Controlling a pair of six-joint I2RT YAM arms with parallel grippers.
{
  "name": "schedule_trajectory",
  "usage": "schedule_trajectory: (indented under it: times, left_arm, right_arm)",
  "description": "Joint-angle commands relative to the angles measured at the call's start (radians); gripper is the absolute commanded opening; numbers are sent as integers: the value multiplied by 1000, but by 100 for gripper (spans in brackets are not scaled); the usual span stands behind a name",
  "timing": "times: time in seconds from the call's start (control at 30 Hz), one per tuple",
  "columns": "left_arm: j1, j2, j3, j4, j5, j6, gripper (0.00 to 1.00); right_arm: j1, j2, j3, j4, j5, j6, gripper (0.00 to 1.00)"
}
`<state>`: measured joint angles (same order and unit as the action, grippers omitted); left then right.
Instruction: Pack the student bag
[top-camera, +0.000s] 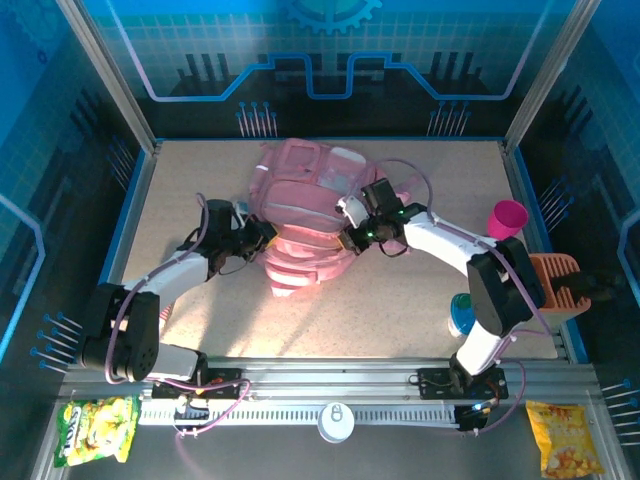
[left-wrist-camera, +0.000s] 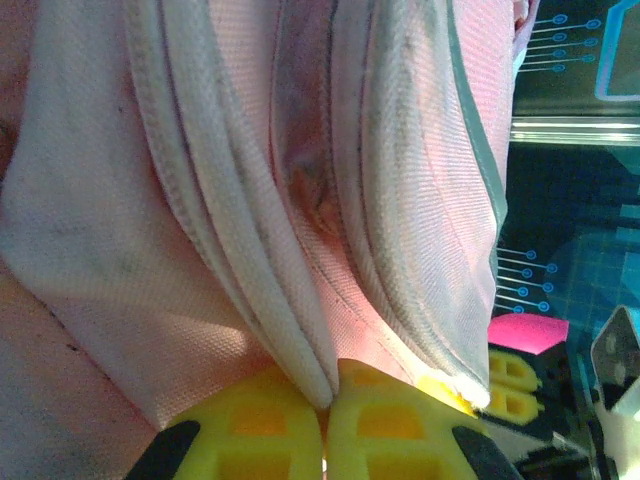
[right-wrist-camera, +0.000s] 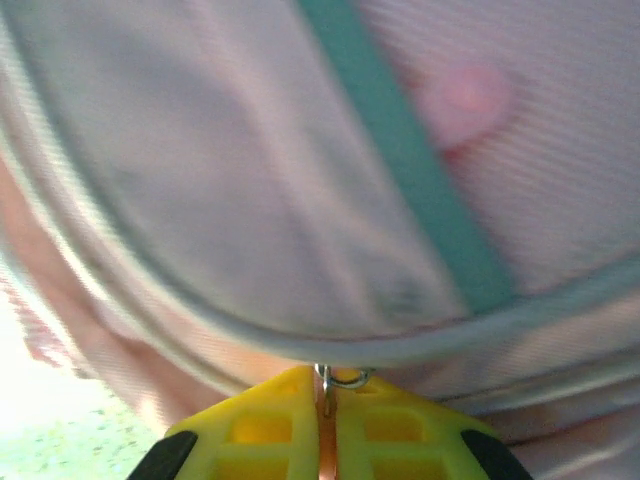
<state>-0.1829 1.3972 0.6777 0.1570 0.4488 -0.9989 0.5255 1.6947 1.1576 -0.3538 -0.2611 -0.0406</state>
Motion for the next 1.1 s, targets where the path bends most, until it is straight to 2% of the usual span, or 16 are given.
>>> schedule_trajectory:
  times: [0.0,0.2,0.3,0.43,0.53,0.6,0.8,0.9,1.07]
  left_arm:
    - [-49,18,23,141,-36,-57,0]
    - [-73,29,-13,194,-92,-110,0]
    - [-73,-1,-30,148,-127,-88,11]
    - [-74,-97,-28,-46,-189,31,27]
    - [-92,-176,3,-225,-249,145,34]
    - [-117,-215,34,-331,-309,205,38]
    - [-258,-230,141,-484,-463,317,43]
    - [-360,-167,224,-532,-551,360,44]
    - [-534,21,402,-625,-723,382,46]
  right_arm:
    - [57,-33,45,-73,-20,62,10]
    - [143,-13,91,-44,5,167,13]
    - [157,-8,110,-43,67,247,20]
    - [143,-92,51,-15,120,357,37]
    - [136,-207,-47,62,122,420,54]
    - [122,-267,-101,102,129,472,60]
    - [4,-362,-218,216,96,659,68]
    - [-62,-371,-258,265,55,739,68]
    - [-131,-367,-320,323,18,824,69]
